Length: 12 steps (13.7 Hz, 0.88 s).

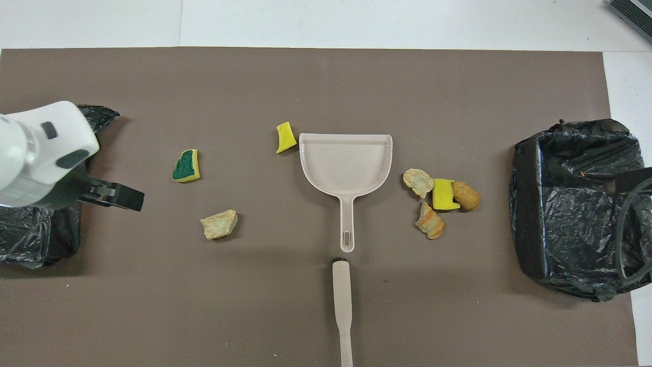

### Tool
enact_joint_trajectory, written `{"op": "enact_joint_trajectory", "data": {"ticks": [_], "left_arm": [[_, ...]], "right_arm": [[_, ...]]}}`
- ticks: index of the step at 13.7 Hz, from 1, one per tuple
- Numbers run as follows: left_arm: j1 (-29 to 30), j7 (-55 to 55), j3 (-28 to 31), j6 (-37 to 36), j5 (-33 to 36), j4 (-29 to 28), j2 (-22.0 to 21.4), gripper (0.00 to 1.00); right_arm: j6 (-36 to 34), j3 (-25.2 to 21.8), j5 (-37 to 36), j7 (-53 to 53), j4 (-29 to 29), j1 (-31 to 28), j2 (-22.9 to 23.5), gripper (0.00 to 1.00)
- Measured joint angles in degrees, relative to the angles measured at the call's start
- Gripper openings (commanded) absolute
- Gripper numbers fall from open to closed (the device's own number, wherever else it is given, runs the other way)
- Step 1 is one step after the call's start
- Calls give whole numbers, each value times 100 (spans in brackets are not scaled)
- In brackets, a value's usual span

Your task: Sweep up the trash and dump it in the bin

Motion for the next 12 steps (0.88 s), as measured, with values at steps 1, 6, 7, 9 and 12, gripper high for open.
{"op": "enact_joint_trajectory", "data": {"ticks": [1, 6, 7, 9, 12], "left_arm": [[-290, -419, -8, 53, -1, -116, -29, 100], [-1440, -1795, -31, 606, -122, -900, -420, 100], [-1642, -2012, -30, 712, -174, -1053, -481, 100], [-2099, -2459, -28, 948, -197, -1311, -527, 100], [-2747, -2996, -34, 1370, -379, -1744, -522, 100]], "right_arm": [[0, 0, 0, 0, -5, 0, 0, 100], [0, 0, 0, 0, -24, 0, -3, 100], [0, -1, 0, 0, -36, 0, -5, 100], [0, -1, 0, 0, -79, 0, -29, 100], [0, -1, 0, 0, -121, 0, -61, 100]]}}
